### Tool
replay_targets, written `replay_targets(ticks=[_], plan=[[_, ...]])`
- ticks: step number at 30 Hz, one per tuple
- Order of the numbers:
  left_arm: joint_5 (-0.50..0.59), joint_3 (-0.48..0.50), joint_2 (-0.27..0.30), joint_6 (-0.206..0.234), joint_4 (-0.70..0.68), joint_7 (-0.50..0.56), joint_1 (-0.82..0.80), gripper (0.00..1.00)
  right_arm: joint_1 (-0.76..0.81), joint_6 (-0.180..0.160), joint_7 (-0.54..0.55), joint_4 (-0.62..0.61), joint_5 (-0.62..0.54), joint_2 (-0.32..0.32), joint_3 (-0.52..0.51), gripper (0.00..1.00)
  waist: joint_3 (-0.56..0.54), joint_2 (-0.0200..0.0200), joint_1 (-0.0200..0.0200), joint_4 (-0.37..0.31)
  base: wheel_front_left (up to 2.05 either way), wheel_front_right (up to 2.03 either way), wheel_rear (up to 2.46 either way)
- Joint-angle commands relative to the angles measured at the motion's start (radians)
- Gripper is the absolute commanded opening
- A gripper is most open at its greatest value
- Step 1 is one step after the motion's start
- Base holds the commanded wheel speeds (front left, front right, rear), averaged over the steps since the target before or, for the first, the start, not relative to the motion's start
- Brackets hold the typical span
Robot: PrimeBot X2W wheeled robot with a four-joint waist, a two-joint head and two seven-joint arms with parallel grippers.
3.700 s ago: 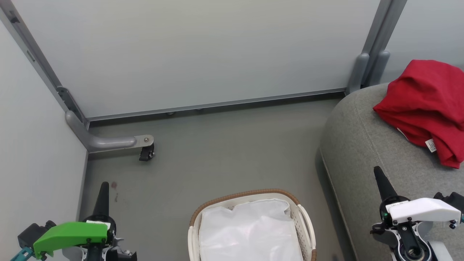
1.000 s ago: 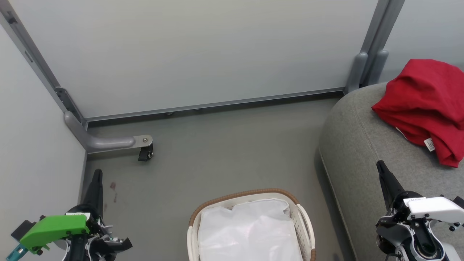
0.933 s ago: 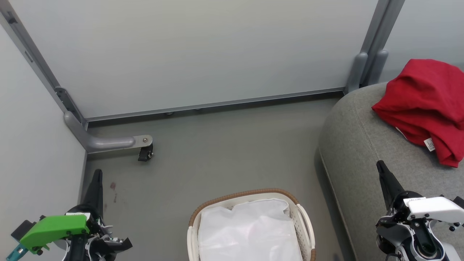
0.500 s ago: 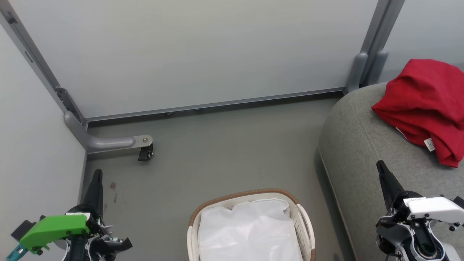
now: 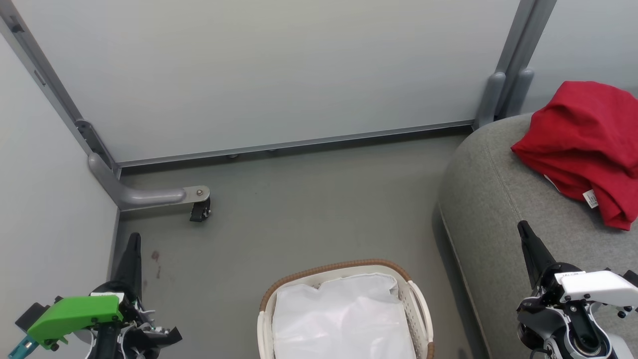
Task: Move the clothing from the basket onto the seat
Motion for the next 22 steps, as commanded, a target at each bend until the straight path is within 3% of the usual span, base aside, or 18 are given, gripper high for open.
replay_targets(ticks=[1,22], plan=[[-0.003,0.002,0.005,-0.005,-0.002,0.004,-0.011,0.00,0.010,-0.001,0.003,-0.004,0.003,-0.006,-0.002,0.00,0.000,-0.0001,0.0000,0.000,0.00,0.00,0.00],[-0.003,0.002,0.005,-0.005,-0.002,0.004,-0.011,0.00,0.010,-0.001,0.003,-0.004,0.003,-0.006,-0.002,0.00,0.000,-0.0001,0.0000,0.000,0.00,0.00,0.00]])
